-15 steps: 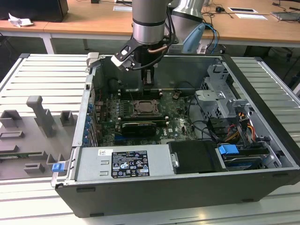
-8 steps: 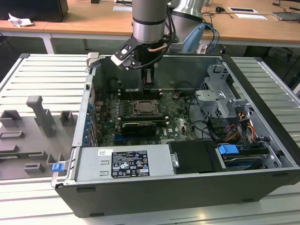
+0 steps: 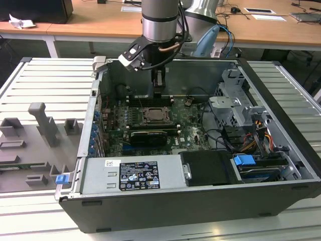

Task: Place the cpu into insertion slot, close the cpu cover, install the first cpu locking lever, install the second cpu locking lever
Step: 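Install the first cpu locking lever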

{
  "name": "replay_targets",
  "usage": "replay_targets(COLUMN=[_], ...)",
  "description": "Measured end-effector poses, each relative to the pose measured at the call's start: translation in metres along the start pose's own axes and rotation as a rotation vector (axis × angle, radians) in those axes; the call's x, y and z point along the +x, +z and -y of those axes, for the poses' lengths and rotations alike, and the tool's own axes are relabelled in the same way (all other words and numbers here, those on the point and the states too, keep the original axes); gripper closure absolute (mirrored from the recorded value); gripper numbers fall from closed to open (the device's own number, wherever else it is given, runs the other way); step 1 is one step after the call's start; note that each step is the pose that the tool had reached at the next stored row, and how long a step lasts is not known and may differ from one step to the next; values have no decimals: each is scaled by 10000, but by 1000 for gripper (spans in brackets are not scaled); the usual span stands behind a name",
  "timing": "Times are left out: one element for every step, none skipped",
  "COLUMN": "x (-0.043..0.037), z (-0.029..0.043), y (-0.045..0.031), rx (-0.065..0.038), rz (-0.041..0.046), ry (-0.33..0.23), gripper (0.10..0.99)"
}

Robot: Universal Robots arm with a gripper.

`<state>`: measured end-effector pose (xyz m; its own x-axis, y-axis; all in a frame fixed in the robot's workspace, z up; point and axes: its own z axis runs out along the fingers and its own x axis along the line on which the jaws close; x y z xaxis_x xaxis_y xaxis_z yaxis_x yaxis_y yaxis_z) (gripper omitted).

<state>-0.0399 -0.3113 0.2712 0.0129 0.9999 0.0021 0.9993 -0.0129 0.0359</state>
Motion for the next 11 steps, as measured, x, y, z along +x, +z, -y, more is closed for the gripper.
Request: replay_targets(x=[0,0,0,0,0,0,0,0,0,0,0], z=[0,-1,-1,-2,-2,-3,-3,-4,-4,-4,-5], y=[-13,-22,-40,-59,-70,-80,-90,-98,-112,-123,-132], rx=[-1,0,0,-1,0,0,0,-1,-1,0,0], rz=[0,0,-1,0,0,-1,-1,0,0,-1,0], ry=[0,-1,0,0,0,0,-1,0,-1,0,0], gripper=[980,980,980,980,980,980,980,980,980,980,980])
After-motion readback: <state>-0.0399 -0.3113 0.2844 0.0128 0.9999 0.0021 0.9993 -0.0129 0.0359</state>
